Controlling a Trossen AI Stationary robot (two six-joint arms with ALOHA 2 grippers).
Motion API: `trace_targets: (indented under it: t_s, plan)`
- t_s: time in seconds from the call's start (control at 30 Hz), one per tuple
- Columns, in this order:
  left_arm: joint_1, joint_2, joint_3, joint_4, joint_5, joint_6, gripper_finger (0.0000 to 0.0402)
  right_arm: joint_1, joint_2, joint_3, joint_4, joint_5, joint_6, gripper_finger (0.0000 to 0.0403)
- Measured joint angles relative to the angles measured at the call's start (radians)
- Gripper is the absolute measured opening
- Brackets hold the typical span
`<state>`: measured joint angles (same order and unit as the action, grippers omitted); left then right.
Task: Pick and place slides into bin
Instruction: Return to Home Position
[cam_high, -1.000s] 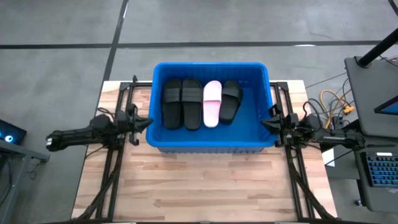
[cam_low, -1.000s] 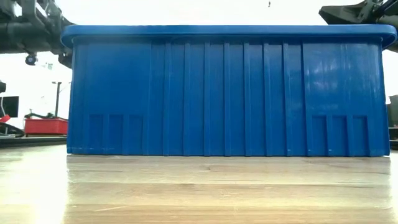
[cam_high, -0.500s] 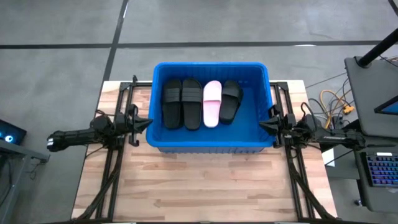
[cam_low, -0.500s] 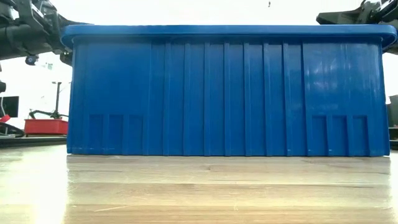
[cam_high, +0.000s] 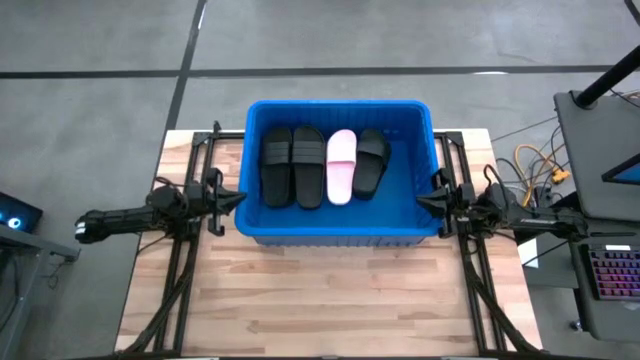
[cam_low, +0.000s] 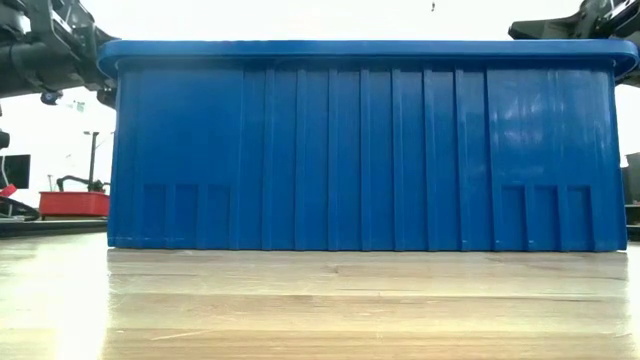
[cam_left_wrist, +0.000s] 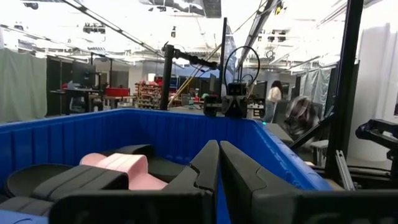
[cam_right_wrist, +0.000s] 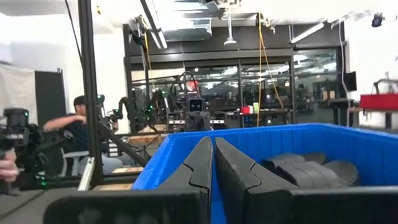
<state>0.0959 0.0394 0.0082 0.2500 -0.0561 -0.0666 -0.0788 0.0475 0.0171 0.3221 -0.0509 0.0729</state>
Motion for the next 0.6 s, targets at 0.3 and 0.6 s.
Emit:
trace_targets:
  t_s: [0.3, 0.6]
  plan:
    - [0.0, 0.001, 0.0, 0.0, 0.0, -0.001, 0.0, 0.0, 0.001, 0.026, 0.001, 0.002, -0.045, 0.0009]
    - [0.0, 0.006, -0.001, 0.003, 0.0, 0.0, 0.0, 0.0, 0.001, 0.027, 0.002, 0.002, -0.047, 0.0009]
